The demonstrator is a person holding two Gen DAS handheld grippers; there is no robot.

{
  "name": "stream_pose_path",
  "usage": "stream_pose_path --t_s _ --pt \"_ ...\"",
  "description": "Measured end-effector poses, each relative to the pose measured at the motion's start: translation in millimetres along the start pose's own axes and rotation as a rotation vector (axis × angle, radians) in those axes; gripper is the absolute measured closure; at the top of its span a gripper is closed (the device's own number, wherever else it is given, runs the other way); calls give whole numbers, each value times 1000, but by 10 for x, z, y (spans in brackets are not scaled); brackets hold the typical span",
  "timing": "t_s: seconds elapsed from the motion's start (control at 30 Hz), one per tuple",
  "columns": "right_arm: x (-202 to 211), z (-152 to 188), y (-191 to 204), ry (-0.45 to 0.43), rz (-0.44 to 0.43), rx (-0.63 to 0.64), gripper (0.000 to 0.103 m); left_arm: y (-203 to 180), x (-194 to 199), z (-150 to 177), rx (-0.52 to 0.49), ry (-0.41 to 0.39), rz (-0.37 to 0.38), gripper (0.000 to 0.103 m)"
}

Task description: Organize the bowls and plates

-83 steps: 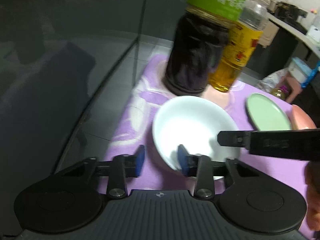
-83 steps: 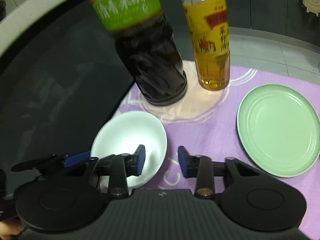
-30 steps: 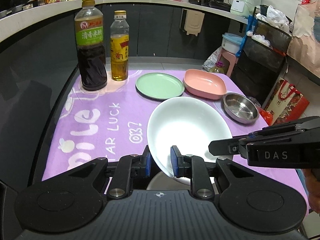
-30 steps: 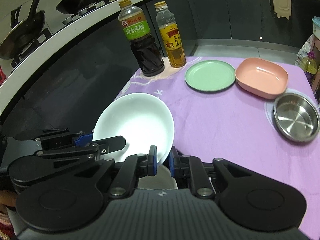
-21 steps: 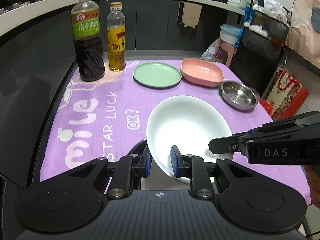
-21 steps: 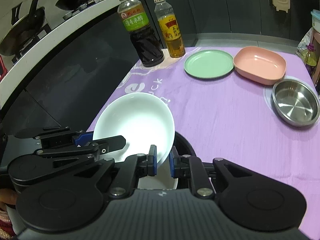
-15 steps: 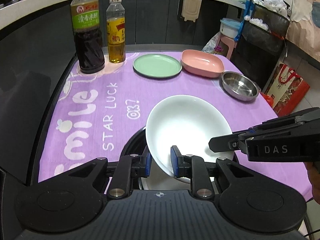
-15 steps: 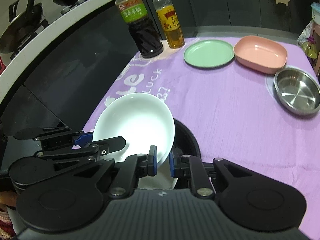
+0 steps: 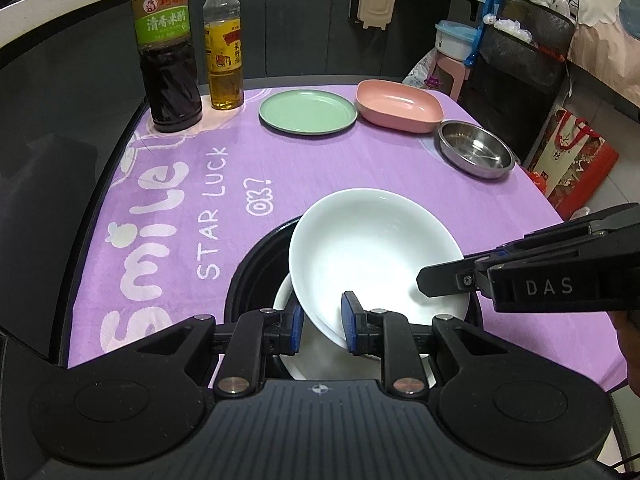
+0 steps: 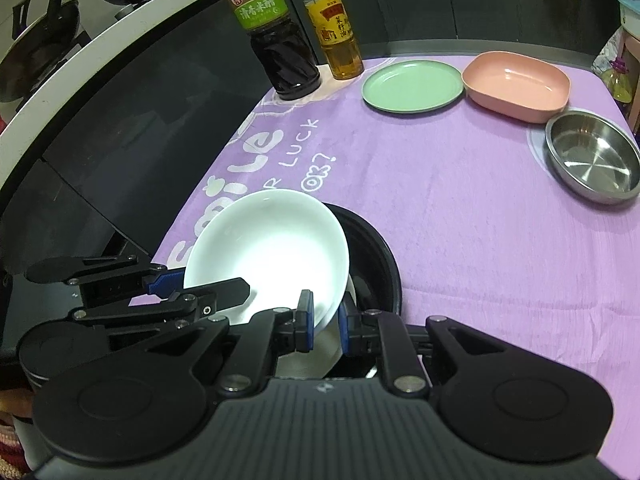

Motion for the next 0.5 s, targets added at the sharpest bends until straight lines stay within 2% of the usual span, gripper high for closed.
stream_pose_path --t_s 0.5 --pt "-93 23 -5 32 2 -15 87 21 -49 69 7 18 13 84"
Point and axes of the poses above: each gripper's, at about its wrist camera, not at the fingertips, and x roughly against the way its jaws point, y to its left, z to its underside, the point moved 5 cm from there along -x, roughly the way its jaws point, and after that the axes turned 5 degrees about z, right-handed, at the moved point
